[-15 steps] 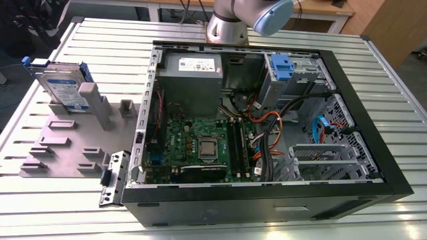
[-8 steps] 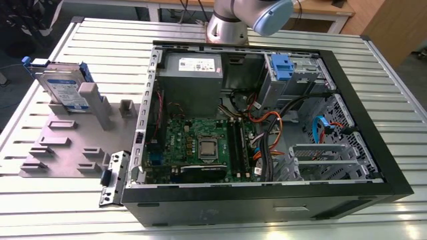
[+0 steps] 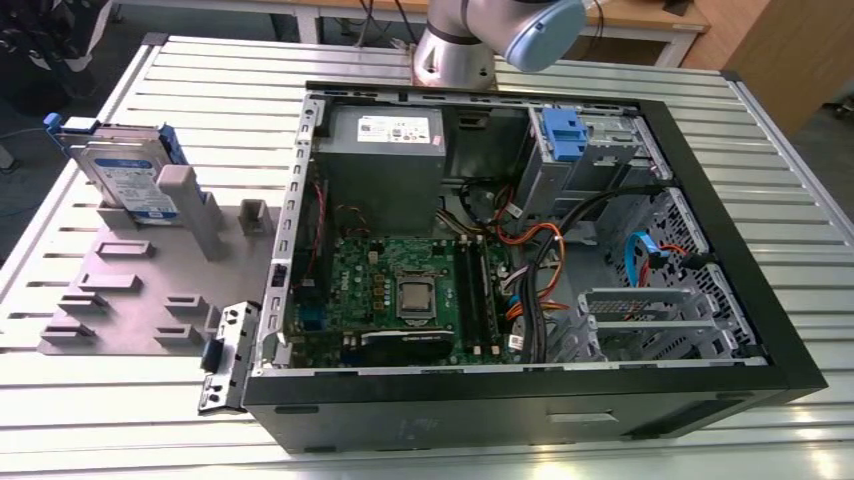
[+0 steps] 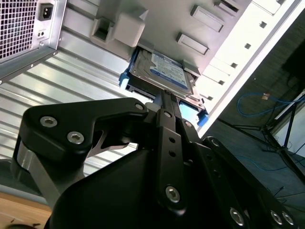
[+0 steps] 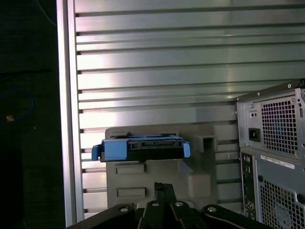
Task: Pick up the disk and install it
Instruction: 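Reach for the disk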
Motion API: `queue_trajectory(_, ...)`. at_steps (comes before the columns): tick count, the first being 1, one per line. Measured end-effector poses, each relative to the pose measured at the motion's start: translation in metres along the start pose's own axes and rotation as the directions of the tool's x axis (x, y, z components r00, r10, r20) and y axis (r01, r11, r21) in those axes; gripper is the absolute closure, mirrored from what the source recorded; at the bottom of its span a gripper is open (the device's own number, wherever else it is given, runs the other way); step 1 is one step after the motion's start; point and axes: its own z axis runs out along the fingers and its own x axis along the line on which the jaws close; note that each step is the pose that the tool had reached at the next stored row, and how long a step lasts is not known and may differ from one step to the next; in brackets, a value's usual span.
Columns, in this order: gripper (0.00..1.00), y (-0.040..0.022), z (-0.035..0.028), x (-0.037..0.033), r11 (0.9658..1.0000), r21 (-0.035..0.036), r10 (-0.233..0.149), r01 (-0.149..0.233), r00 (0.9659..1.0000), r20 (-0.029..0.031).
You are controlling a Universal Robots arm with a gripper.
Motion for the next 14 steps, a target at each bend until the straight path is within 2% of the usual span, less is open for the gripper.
queue_trajectory(14,0.89,-0.0016,-0.0006,0.0213,1.0000,0.0000,0.000,0.000,1.0000,0.0000)
